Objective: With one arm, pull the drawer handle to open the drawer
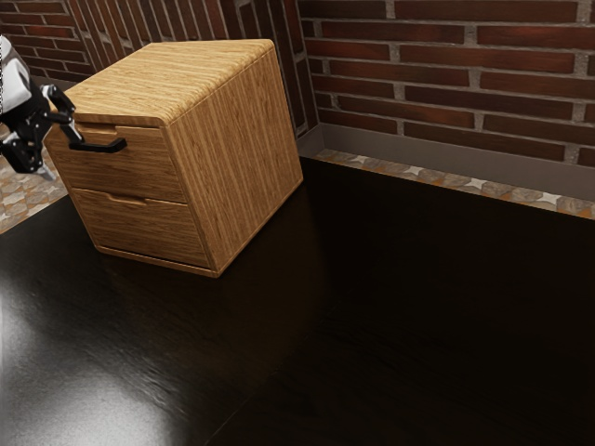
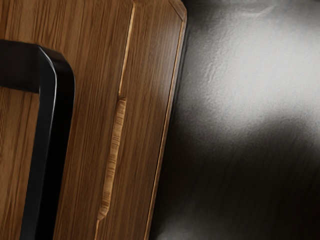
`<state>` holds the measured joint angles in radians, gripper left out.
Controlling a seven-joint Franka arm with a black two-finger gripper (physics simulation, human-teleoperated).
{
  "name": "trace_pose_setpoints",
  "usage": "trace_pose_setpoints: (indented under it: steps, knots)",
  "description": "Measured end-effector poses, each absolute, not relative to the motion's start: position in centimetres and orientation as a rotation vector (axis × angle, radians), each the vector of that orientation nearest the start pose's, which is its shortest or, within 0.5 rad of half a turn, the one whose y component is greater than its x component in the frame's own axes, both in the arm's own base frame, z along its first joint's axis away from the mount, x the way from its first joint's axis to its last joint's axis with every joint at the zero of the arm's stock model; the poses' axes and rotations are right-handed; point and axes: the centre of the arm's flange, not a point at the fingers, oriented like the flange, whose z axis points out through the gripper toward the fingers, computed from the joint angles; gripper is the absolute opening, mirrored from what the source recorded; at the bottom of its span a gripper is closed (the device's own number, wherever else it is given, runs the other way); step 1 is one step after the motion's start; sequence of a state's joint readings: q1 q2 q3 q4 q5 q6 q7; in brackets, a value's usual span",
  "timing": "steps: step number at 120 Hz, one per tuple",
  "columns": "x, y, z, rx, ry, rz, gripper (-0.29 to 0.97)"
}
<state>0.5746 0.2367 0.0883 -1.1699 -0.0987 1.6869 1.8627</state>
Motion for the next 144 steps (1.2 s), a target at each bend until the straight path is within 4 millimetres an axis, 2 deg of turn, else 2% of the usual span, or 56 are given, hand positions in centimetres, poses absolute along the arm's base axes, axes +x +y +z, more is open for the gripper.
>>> trace_pose_setpoints:
  steps: [15, 28, 43, 90, 105, 122, 144]
  knots:
    - [51.4, 37.6, 68.7, -2.371, 1.631, -0.271, 0.68]
    - [51.9, 38.2, 67.6, -2.383, 1.630, -0.276, 0.68]
    - [52.0, 38.5, 67.2, -2.389, 1.624, -0.279, 0.68]
    - [51.6, 38.2, 66.7, -2.435, 1.652, -0.279, 0.68]
    - [51.6, 37.7, 66.5, -2.448, 1.673, -0.281, 0.69]
    - [51.2, 36.9, 66.5, -2.462, 1.694, -0.282, 0.63]
    - [49.8, 35.8, 66.1, -2.485, 1.713, -0.273, 0.68]
